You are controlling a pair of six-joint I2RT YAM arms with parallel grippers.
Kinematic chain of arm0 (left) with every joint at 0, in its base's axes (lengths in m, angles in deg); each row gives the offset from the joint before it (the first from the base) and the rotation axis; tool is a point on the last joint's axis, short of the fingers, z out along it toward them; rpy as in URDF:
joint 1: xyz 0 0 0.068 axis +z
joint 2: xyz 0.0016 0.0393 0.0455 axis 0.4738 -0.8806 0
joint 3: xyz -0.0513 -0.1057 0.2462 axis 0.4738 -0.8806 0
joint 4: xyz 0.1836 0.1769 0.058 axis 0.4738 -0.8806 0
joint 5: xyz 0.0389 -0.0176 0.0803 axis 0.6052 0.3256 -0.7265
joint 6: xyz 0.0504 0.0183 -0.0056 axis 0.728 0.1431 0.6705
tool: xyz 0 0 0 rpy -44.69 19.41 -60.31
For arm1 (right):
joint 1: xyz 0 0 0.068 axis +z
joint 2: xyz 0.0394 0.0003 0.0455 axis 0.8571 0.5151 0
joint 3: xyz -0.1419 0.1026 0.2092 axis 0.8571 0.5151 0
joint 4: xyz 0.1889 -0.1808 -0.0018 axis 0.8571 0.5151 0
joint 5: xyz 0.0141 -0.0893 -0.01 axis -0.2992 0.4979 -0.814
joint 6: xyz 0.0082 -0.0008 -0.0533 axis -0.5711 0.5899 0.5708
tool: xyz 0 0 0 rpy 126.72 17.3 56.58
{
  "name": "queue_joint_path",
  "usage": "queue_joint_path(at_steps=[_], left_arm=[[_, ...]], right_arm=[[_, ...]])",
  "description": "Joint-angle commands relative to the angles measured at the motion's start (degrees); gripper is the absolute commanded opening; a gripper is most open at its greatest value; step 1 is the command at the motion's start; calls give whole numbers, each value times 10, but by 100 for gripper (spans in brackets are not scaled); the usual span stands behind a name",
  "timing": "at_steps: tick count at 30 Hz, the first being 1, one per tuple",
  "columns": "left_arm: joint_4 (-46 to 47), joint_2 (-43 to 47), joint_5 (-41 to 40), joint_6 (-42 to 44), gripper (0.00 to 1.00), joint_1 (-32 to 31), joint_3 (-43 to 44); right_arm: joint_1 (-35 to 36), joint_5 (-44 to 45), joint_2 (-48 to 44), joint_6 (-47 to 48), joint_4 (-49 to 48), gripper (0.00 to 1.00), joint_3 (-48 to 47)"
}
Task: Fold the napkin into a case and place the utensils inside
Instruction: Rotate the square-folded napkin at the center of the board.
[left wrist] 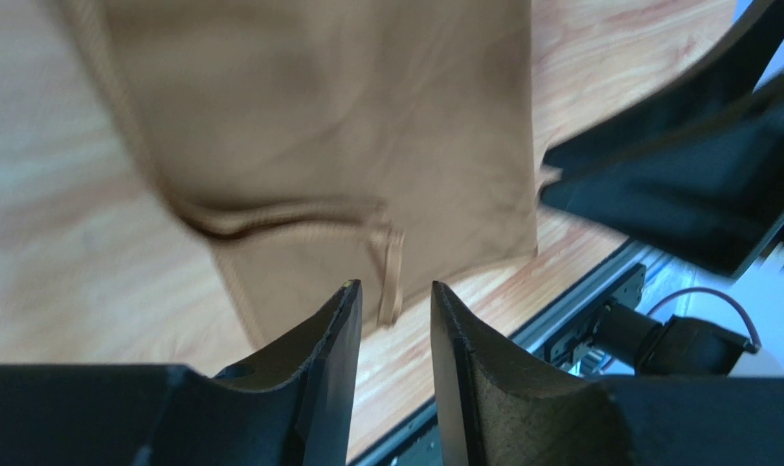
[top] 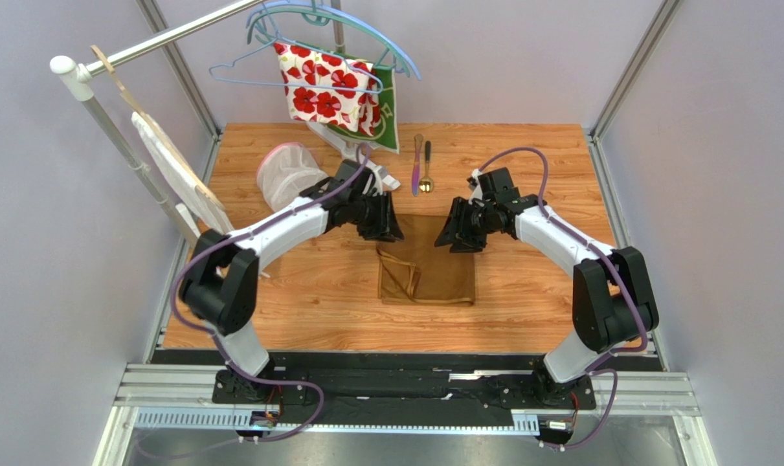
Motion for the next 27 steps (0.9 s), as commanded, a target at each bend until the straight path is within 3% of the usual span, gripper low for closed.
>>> queue_joint_path(at_steps=[1,3,9,17,23,25,27], left_arm=[[-37,-99,24,34,38,-40,114],[-55,-150,18,37,36,-61,144],[-145,-247,-17,77,33,-86,256],[-207,-271,-51,126,33,-103,259],[-190,-140,-82,138,28,-103,112],[-166,-22,-98,119,28,-103,22],[-170,107,-141,102,34,-103,-43]], right_arm=[[3,35,-7,30,-16,40,18],[3,40,-4,34,-19,33,25],[-4,55,2,34,-26,26,43],[-6,42,39,3,-72,23,80],[-16,65,48,12,-68,23,84],[-21,71,48,19,-60,23,80],[-23,73,45,28,-51,23,76]])
